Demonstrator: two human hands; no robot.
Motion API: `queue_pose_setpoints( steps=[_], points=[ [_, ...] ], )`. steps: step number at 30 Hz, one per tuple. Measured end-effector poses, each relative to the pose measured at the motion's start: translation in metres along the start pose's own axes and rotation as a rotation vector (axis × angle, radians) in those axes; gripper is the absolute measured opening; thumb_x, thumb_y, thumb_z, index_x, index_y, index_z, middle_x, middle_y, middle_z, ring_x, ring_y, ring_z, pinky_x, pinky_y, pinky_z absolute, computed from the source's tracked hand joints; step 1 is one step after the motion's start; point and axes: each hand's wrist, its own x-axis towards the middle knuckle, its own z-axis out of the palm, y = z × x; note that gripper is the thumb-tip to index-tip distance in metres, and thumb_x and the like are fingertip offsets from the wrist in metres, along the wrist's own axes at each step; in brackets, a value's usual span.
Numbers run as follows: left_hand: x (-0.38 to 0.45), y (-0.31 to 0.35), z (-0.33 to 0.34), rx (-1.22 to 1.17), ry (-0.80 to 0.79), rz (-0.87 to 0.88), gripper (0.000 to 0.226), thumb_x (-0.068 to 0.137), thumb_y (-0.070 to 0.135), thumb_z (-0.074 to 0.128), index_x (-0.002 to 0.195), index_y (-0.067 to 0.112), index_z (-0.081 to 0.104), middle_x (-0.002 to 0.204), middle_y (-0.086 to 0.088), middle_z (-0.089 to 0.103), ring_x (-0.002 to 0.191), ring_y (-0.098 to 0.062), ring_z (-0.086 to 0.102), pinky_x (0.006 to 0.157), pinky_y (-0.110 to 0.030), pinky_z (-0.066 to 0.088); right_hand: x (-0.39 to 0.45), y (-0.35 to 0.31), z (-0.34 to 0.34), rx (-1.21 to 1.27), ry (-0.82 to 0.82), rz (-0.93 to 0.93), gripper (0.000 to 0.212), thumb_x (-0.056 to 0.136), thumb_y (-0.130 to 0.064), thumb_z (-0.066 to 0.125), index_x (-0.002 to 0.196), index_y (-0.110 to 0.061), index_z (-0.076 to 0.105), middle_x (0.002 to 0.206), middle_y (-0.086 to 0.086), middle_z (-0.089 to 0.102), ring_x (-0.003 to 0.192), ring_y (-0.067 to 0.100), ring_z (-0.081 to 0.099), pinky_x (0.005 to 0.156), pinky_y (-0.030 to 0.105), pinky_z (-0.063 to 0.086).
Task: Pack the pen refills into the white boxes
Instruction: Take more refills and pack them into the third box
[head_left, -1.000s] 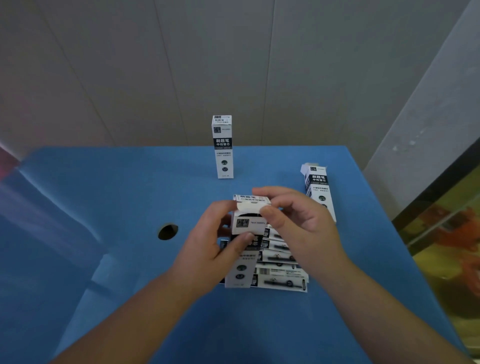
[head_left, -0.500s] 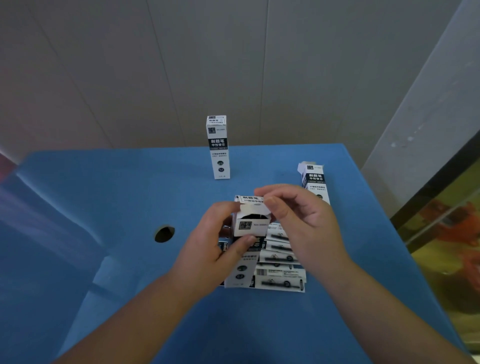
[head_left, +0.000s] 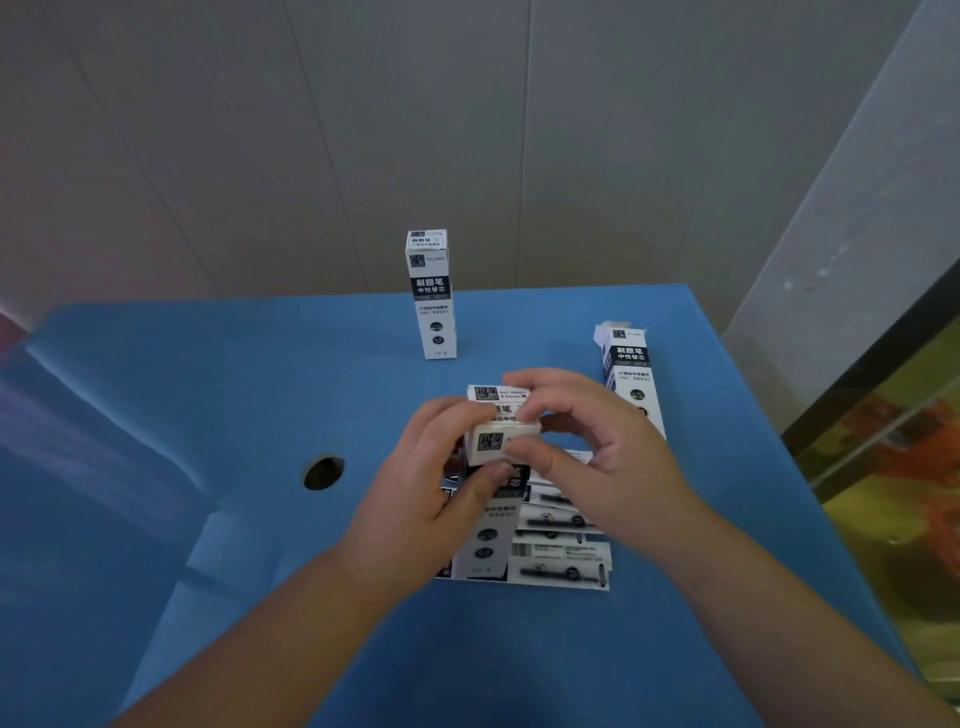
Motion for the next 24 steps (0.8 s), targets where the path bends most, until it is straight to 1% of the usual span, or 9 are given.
queue_pose_setpoints(
  steps=[3,6,8,12,15,16,19,22,24],
  points=[
    [0.0,0.002,0.007,-0.034,0.039,-0.041,0.047,0.096,0.043,0.066,0.135,0.059,0.045,0.129,0.008,0.062,0.118,-0.023,0.066,0.094,-0.046,0.06,0.004,-0.001,0.001,-0.04,0.054,-0.003,0.011,0.09,-0.04,0.071,0.097,-0.035,0.065,0.128,-0.017,0.064,0.113,0.016,0.066,0.094,0.031,0.055],
    [-0.003,0.004,0.02,-0.059,0.108,-0.192,0.077,0.079,0.056,0.078,0.14,0.069,0.032,0.135,0.029,0.059,0.122,-0.003,0.064,0.091,-0.028,0.061,0.009,-0.003,0.0,-0.117,0.124,-0.051,0.012,0.087,-0.036,0.074,0.094,-0.034,0.065,0.125,-0.019,0.064,0.106,0.011,0.067,0.089,0.018,0.051],
    [-0.005,0.003,0.029,-0.031,0.105,-0.275,0.09,0.073,0.058,0.082,0.144,0.063,0.029,0.136,0.033,0.057,0.118,0.004,0.065,0.088,-0.032,0.062,0.013,-0.006,0.0,-0.136,0.171,-0.081,0.012,0.086,-0.032,0.075,0.094,-0.033,0.066,0.124,-0.016,0.065,0.106,0.007,0.066,0.089,0.014,0.048],
    [-0.002,0.0,0.038,0.055,0.088,-0.302,0.069,0.078,0.053,0.076,0.133,0.067,0.036,0.127,0.03,0.062,0.11,0.002,0.067,0.086,-0.039,0.062,0.018,-0.005,0.0,-0.15,0.183,-0.084,0.013,0.088,-0.033,0.074,0.1,-0.03,0.069,0.126,-0.012,0.065,0.109,0.007,0.065,0.092,0.019,0.051],
    [0.005,-0.002,0.037,0.074,0.098,-0.328,0.062,0.077,0.057,0.07,0.125,0.072,0.034,0.124,0.029,0.062,0.109,0.005,0.065,0.086,-0.036,0.061,0.02,0.002,-0.008,-0.156,0.108,-0.07,0.023,0.093,-0.035,0.068,0.115,-0.03,0.065,0.134,-0.013,0.058,0.123,0.011,0.059,0.096,0.023,0.052],
    [0.009,-0.003,0.036,0.079,0.104,-0.34,0.061,0.076,0.059,0.069,0.122,0.074,0.033,0.124,0.028,0.061,0.108,0.007,0.065,0.086,-0.036,0.061,0.019,0.006,-0.014,-0.179,0.106,-0.062,0.024,0.095,-0.033,0.065,0.118,-0.03,0.063,0.133,-0.013,0.057,0.123,0.012,0.059,0.096,0.025,0.053],
    [0.026,-0.009,0.033,0.086,0.115,-0.355,0.063,0.08,0.051,0.077,0.115,0.078,0.032,0.123,0.029,0.06,0.108,0.015,0.06,0.087,-0.029,0.058,0.012,0.021,-0.035,-0.314,0.154,0.013,0.025,0.095,-0.026,0.063,0.12,-0.027,0.061,0.121,-0.013,0.055,0.113,0.009,0.06,0.092,0.031,0.054],
    [0.051,-0.023,0.036,0.083,0.113,-0.365,0.064,0.086,0.038,0.082,0.112,0.074,0.035,0.12,0.034,0.058,0.106,0.026,0.054,0.086,-0.02,0.051,-0.002,0.039,-0.055,-0.521,0.169,0.173,0.025,0.092,-0.029,0.062,0.117,-0.025,0.062,0.119,-0.013,0.054,0.108,0.005,0.056,0.092,0.034,0.051],
    [0.073,-0.034,0.042,0.08,0.104,-0.383,0.063,0.087,0.036,0.082,0.119,0.065,0.037,0.116,0.038,0.056,0.101,0.032,0.051,0.084,-0.015,0.047,-0.014,0.049,-0.065,-0.677,0.159,0.274,0.027,0.091,-0.028,0.063,0.118,-0.023,0.063,0.123,-0.009,0.053,0.111,0.014,0.056,0.091,0.036,0.051]
  ],
)
